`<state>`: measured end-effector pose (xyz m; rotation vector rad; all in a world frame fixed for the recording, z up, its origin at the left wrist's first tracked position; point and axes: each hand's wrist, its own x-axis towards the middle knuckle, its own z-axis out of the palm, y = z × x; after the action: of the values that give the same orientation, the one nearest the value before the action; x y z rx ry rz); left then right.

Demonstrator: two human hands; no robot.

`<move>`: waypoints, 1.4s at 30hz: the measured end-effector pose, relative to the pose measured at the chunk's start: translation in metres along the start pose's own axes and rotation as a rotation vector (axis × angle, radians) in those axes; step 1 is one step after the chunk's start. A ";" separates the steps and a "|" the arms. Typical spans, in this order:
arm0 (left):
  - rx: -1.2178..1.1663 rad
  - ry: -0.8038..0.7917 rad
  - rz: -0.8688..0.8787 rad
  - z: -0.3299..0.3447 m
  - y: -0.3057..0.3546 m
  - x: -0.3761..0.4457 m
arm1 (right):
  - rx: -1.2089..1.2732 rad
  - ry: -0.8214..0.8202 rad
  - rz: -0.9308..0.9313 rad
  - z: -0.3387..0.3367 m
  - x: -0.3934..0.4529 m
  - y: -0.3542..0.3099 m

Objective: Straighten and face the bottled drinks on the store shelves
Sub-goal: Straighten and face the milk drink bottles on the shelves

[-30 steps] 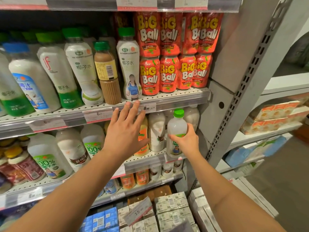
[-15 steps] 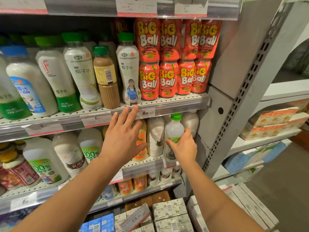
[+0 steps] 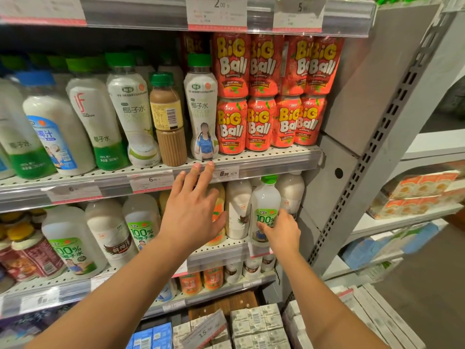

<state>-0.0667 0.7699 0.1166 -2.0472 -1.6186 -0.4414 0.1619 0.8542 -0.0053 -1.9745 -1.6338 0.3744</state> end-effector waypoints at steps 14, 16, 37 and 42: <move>0.009 0.028 -0.018 0.007 0.003 0.001 | -0.041 0.013 -0.021 0.004 -0.002 0.002; 0.018 0.012 -0.023 0.006 0.003 0.001 | -0.034 -0.006 -0.013 0.004 0.005 0.002; -0.044 -0.315 -0.119 -0.052 0.014 0.019 | -0.064 -0.466 -0.595 -0.045 -0.035 -0.029; -0.189 -0.307 -0.236 -0.084 0.009 0.002 | 0.008 -0.534 -0.746 -0.089 -0.049 -0.059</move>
<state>-0.0535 0.7227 0.1858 -2.1522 -2.0864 -0.3869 0.1502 0.7931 0.0946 -1.1620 -2.5353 0.6308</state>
